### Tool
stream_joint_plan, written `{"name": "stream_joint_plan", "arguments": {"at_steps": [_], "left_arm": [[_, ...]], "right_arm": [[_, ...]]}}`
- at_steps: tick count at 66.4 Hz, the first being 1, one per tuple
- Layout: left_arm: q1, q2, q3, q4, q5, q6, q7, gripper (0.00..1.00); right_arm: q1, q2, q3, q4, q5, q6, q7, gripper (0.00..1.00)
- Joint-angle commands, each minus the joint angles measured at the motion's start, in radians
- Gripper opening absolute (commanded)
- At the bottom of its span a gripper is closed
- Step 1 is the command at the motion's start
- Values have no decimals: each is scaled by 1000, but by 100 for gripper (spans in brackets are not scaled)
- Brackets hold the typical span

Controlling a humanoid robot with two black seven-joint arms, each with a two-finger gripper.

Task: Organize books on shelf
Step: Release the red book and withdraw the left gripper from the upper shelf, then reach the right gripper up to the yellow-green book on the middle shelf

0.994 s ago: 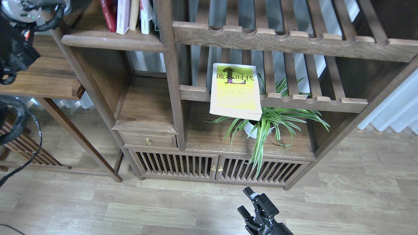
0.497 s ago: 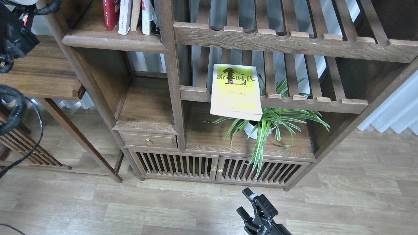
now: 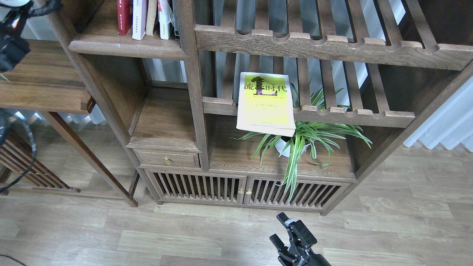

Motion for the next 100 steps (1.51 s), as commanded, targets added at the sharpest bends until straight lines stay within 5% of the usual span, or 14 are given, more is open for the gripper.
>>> {"name": "stream_joint_plan", "arguments": {"at_steps": [1, 20, 35, 55, 66, 100], "left_arm": [[93, 110, -40, -164, -47, 0, 1, 93], [272, 327, -55, -560, -164, 0, 1, 93], [596, 394, -54, -750, -184, 0, -13, 89], [923, 382, -66, -749, -170, 0, -21, 88], [1127, 255, -152, -681, -163, 0, -28, 92], [1196, 219, -227, -558, -152, 0, -27, 93]], "right_arm": [[-4, 3, -3, 3, 0, 0, 0, 99], [13, 21, -3, 22, 0, 0, -2, 99], [56, 26, 0, 97, -2, 0, 6, 99], [115, 103, 46, 103, -6, 0, 15, 99], [238, 170, 60, 30, -14, 0, 87, 99], [556, 170, 26, -262, 6, -38, 193, 99]]}}
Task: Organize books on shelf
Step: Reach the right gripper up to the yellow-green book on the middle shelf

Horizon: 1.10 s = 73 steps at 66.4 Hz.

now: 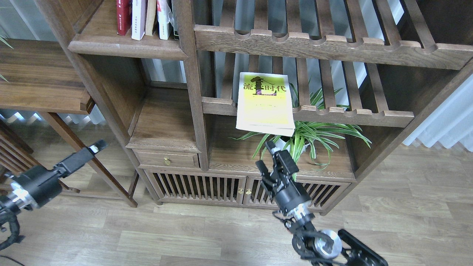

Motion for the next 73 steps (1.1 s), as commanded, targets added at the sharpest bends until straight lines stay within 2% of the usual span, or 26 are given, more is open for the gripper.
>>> {"name": "stream_joint_plan", "arguments": {"at_steps": [1, 23, 38, 43, 48, 51, 53, 54, 57, 61, 73], "left_arm": [[0, -16, -1, 9, 2, 0, 2, 93], [-3, -22, -47, 9, 8, 0, 11, 93], [-3, -19, -55, 8, 23, 0, 11, 93], [-3, -20, -56, 8, 25, 0, 11, 93], [-3, -19, -64, 6, 28, 0, 11, 93], [-3, -19, -70, 6, 31, 0, 12, 93], [-3, -20, -73, 6, 31, 0, 11, 93], [-3, -19, -81, 6, 32, 0, 12, 93], [-3, -19, -87, 6, 34, 0, 12, 93], [-3, -19, -94, 6, 35, 0, 12, 93], [-2, -17, -107, 8, 35, 0, 11, 93]], "right_arm": [[60, 0, -4, -37, 9, -17, 10, 99], [127, 0, -55, -44, 113, -175, 8, 98], [212, 0, -48, -95, 161, -195, 10, 94], [241, 0, -47, -126, 204, -195, 10, 89], [258, 0, -47, -141, 236, -195, 10, 78], [259, 0, -47, -142, 259, -195, 10, 66], [259, 0, -45, -142, 265, -193, 13, 61], [259, 0, -45, -142, 280, -193, 22, 51], [259, 0, -44, -142, 285, -189, 28, 45], [258, 0, -42, -142, 287, -180, 36, 31], [245, 0, -55, -138, 288, -115, 45, 17]]}}
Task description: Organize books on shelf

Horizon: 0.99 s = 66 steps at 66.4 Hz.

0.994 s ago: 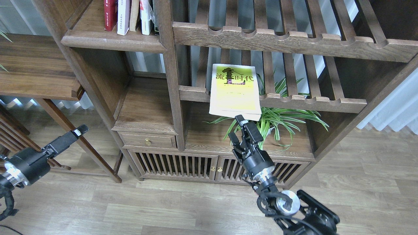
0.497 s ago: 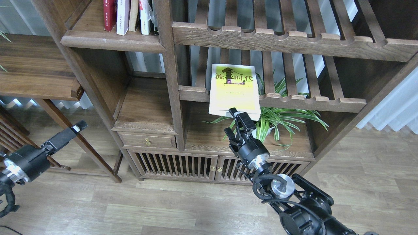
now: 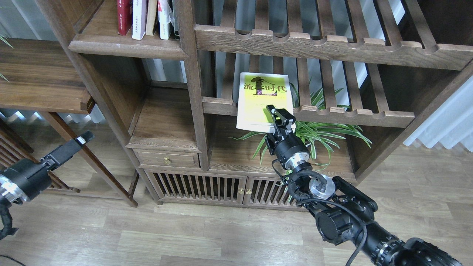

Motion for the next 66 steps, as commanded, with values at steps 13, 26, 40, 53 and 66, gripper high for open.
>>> {"name": "stream_joint_plan", "arguments": {"at_steps": [13, 26, 40, 53, 66], "left_arm": [[8, 1, -6, 3, 0, 0, -4, 93], [27, -20, -3, 6, -2, 0, -11, 99], [34, -126, 15, 11, -2, 0, -10, 100], [44, -233, 15, 31, -24, 0, -4, 100], [133, -427, 26, 54, -113, 0, -8, 100]], "right_arm": [[-105, 0, -28, 63, -14, 186, -12, 4], [-339, 0, -45, 302, -71, 186, -38, 4], [-550, -38, -60, 374, -200, 186, -115, 4], [-590, -104, -108, 370, -206, 186, -129, 4], [-571, -104, -112, 367, -209, 186, -140, 4]]}}
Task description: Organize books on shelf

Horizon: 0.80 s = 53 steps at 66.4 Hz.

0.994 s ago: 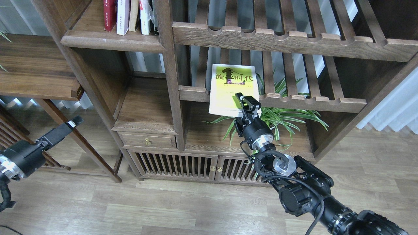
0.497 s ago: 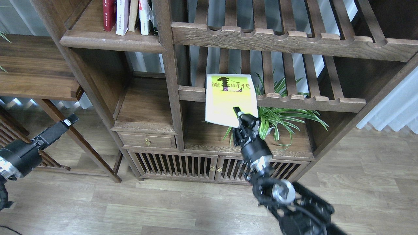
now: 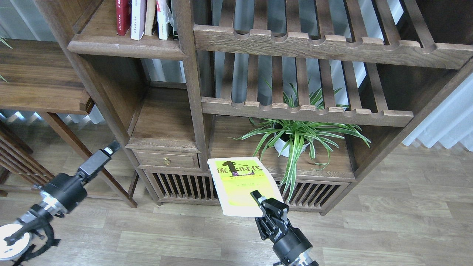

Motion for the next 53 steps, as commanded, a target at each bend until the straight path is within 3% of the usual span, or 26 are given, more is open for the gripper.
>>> {"name": "stream_joint_plan", "arguments": {"at_steps": [1, 11, 16, 22, 53], "left_arm": [[65, -141, 3, 16, -53, 0, 5, 100], [136, -102, 30, -15, -129, 0, 13, 100], [148, -7, 188, -97, -390, 0, 15, 100], [122, 63, 257, -154, -513, 0, 15, 100], [110, 66, 388, -157, -539, 0, 22, 100]], "right_arm": [[16, 1, -3, -4, -2, 0, -10, 4], [42, 3, -8, -4, -3, 0, -31, 4], [53, 3, -40, -4, -3, 0, -68, 4], [59, 1, -64, -4, -3, 0, -94, 4], [65, 9, -126, -4, -5, 0, -200, 4]]}}
